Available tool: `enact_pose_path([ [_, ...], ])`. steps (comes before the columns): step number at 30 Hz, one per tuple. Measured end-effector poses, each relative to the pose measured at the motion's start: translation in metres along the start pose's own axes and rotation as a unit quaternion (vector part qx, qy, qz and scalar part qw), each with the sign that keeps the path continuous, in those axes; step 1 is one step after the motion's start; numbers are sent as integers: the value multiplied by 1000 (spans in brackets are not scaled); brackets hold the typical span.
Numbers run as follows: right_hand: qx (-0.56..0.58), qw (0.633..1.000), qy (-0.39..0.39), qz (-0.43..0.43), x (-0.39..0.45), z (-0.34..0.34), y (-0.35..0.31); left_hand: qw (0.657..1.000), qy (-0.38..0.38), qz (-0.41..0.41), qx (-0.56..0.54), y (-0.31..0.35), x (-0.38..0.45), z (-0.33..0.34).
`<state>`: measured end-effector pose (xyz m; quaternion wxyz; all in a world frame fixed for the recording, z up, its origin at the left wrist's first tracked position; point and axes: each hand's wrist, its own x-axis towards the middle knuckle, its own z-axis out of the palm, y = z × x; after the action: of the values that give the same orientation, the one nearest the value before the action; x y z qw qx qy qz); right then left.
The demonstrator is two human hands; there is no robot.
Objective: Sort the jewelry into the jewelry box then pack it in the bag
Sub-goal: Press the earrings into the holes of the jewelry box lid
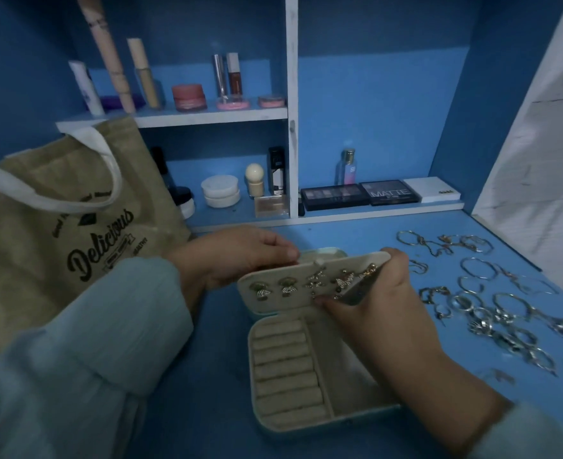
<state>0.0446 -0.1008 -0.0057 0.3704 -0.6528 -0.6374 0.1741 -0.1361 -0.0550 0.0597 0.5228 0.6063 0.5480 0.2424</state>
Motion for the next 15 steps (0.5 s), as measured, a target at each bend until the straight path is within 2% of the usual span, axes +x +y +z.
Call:
enact_pose_path([
  [4,-8,1000,-2,17,-1,-1,-3,984,-28,-20,177,-1,13,1],
  [15,26,998,-9,56,-7,-2,-7,936,-92,30,339,-8,31,8],
])
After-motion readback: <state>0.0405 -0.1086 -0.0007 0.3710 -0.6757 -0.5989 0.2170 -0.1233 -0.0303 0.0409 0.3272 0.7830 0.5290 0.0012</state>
